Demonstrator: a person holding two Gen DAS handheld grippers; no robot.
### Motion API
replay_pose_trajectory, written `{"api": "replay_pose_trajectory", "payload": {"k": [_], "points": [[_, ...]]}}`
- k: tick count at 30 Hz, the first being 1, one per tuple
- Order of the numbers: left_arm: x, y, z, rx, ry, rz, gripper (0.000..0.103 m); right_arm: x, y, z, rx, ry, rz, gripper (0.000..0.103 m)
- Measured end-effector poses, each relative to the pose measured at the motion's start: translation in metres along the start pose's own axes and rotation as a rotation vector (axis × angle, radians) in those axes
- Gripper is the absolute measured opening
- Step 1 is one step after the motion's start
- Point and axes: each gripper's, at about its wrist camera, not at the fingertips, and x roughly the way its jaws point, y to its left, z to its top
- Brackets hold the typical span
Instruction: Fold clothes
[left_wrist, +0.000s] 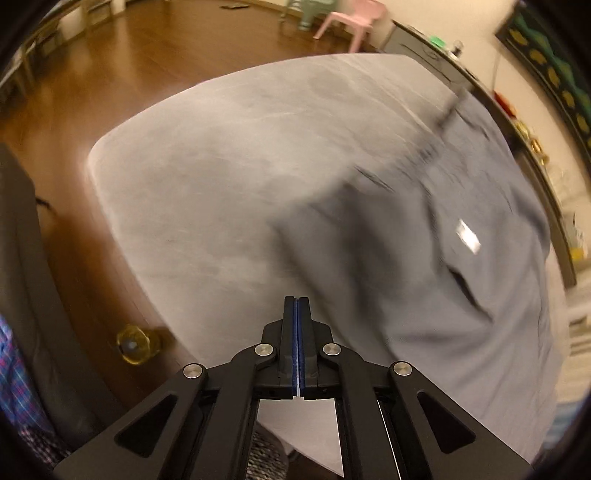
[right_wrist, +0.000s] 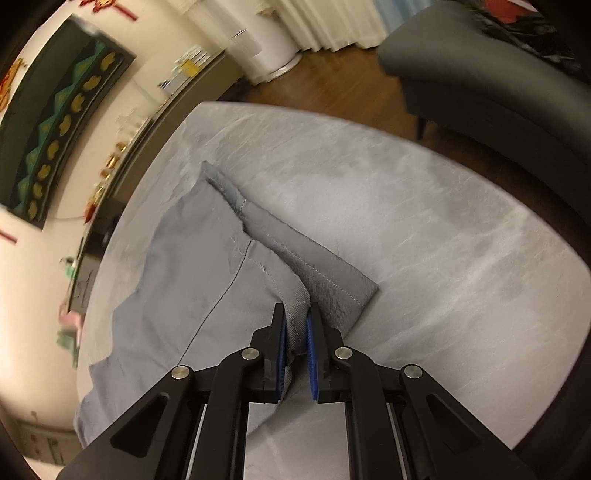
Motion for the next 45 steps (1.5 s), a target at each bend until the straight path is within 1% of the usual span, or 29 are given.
{"api": "replay_pose_trajectory", "payload": {"k": [2, 4, 5, 6, 7, 8, 9, 10, 11, 13, 15, 17, 20, 22, 24, 25, 27, 28, 30, 31, 32, 33, 34, 35, 36, 38, 40, 43, 45], "points": [[-0.003, 0.004, -0.001, -0.013, -0.001, -0.001, 0.0, -0.004, -0.009, 0.006, 0.016, -0.017, -0.015, 0.01], [-0.01, 0.003, -0.01, -0.038, -0.001, -0.057, 0.002, -0.004, -0.01, 0.007, -0.019, -0.003, -0.001, 0.01], [-0.013, 0.003, -0.014, -0.051, -0.002, -0.085, 0.006, -0.004, -0.009, 0.007, -0.035, 0.0, 0.001, 0.013], [-0.017, 0.003, -0.019, -0.063, -0.002, -0.114, 0.021, -0.006, -0.009, 0.005, -0.046, 0.005, 0.017, 0.016], [-0.02, 0.003, -0.023, -0.076, -0.003, -0.142, 0.042, -0.007, -0.008, 0.003, -0.057, 0.01, 0.034, 0.028], [-0.024, 0.003, -0.028, -0.088, -0.003, -0.17, 0.054, -0.015, -0.01, 0.002, -0.055, -0.018, 0.025, 0.045], [-0.027, 0.003, -0.032, -0.101, -0.003, -0.198, 0.065, -0.023, -0.012, 0.001, -0.053, -0.047, 0.015, 0.051], [-0.031, 0.003, -0.036, -0.113, -0.004, -0.226, 0.066, -0.031, -0.017, 0.0, -0.039, -0.07, 0.014, 0.059], [-0.029, 0.0, -0.04, -0.116, 0.008, -0.242, 0.066, -0.038, -0.022, -0.001, -0.025, -0.093, 0.013, 0.061], [-0.013, -0.011, -0.045, -0.097, 0.056, -0.241, 0.066, -0.043, -0.034, -0.008, 0.038, -0.056, 0.05, 0.061], [-0.007, -0.019, -0.042, -0.102, 0.055, -0.266, 0.066, -0.045, -0.044, -0.015, 0.1, -0.002, 0.102, 0.061], [-0.001, -0.028, -0.04, -0.107, 0.054, -0.291, 0.068, -0.048, -0.051, -0.021, 0.147, 0.025, 0.153, 0.062], [0.007, -0.041, -0.037, -0.112, 0.047, -0.324, 0.073, -0.042, -0.061, -0.028, 0.206, 0.088, 0.216, 0.062], [0.011, -0.051, -0.033, -0.103, 0.019, -0.325, 0.075, -0.04, -0.063, -0.029, 0.218, 0.082, 0.227, 0.062], [0.015, -0.055, -0.027, -0.109, -0.011, -0.338, 0.078, -0.036, -0.053, -0.027, 0.187, 0.057, 0.214, 0.062], [0.017, -0.056, -0.024, -0.115, -0.026, -0.347, 0.078, -0.031, -0.046, -0.026, 0.162, 0.049, 0.221, 0.062], [0.022, -0.052, -0.017, -0.162, -0.068, -0.336, 0.078, -0.011, -0.024, -0.024, 0.099, 0.088, 0.304, 0.062], [0.024, -0.051, -0.014, -0.182, -0.088, -0.325, 0.078, -0.006, -0.017, -0.023, 0.09, 0.103, 0.318, 0.061], [0.028, -0.057, -0.009, -0.189, -0.119, -0.303, 0.078, -0.003, -0.01, -0.018, 0.077, 0.066, 0.282, 0.061], [0.031, -0.066, -0.006, -0.164, -0.129, -0.281, 0.078, -0.001, -0.005, -0.017, 0.051, 0.062, 0.255, 0.058], [0.035, -0.082, -0.003, -0.095, -0.131, -0.241, 0.077, 0.001, 0.0, -0.017, 0.023, 0.059, 0.228, 0.056], [0.038, -0.094, -0.001, -0.048, -0.138, -0.21, 0.075, 0.004, 0.004, -0.016, -0.004, 0.056, 0.201, 0.046], [0.043, -0.097, 0.002, -0.047, -0.142, -0.206, 0.043, 0.006, 0.009, -0.015, -0.031, 0.053, 0.173, 0.018], [0.049, -0.097, 0.006, -0.067, -0.132, -0.226, 0.02, 0.009, 0.014, -0.015, -0.059, 0.051, 0.146, 0.009], [0.053, -0.095, 0.01, -0.087, -0.122, -0.254, 0.013, 0.011, 0.019, -0.014, -0.086, 0.048, 0.118, 0.008], [0.058, -0.095, 0.017, -0.114, -0.112, -0.308, 0.008, 0.011, 0.026, -0.014, -0.126, 0.031, 0.078, 0.006], [0.05, -0.101, 0.019, -0.103, -0.135, -0.358, 0.006, -0.004, 0.038, -0.017, -0.173, -0.03, 0.078, 0.005], [0.03, -0.094, 0.021, -0.142, -0.161, -0.472, 0.005, -0.041, 0.065, -0.023, -0.287, -0.161, 0.068, 0.005], [0.002, -0.089, 0.02, -0.153, -0.198, -0.551, 0.004, -0.07, 0.081, -0.028, -0.336, -0.227, 0.097, 0.004]]}}
